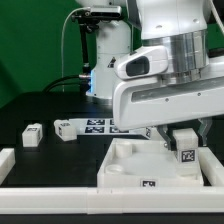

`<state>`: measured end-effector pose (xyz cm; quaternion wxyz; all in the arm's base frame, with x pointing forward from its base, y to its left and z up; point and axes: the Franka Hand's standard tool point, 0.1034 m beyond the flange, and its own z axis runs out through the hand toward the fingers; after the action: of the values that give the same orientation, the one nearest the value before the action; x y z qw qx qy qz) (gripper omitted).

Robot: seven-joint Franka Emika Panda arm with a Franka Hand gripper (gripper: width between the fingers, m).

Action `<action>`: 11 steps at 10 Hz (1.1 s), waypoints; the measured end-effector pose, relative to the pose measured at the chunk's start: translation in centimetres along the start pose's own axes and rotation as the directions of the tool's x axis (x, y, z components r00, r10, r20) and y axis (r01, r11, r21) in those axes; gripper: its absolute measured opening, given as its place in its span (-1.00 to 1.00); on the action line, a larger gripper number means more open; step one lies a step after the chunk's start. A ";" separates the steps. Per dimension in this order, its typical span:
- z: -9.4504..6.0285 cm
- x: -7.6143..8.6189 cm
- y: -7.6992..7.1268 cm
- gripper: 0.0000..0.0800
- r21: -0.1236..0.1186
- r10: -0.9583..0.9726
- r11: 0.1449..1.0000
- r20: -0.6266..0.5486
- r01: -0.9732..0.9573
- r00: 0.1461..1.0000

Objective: Assemble one leg

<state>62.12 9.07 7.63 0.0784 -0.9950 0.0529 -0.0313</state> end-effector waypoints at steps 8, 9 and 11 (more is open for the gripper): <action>0.5 -0.3 -2.5 -0.27 0.044 0.846 0.531 0.016 -0.846 0.532; 0.6 -0.4 -2.6 -0.27 0.045 0.880 0.474 0.025 -0.880 0.475; 0.6 -0.4 -2.6 -0.27 0.047 0.835 0.549 0.022 -0.835 0.550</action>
Offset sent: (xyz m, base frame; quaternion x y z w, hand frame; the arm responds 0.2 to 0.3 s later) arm -0.0066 0.0044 -0.0099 -0.0240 0.0082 0.2935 0.9556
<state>62.02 11.75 7.44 0.1095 -0.8485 0.5178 0.0069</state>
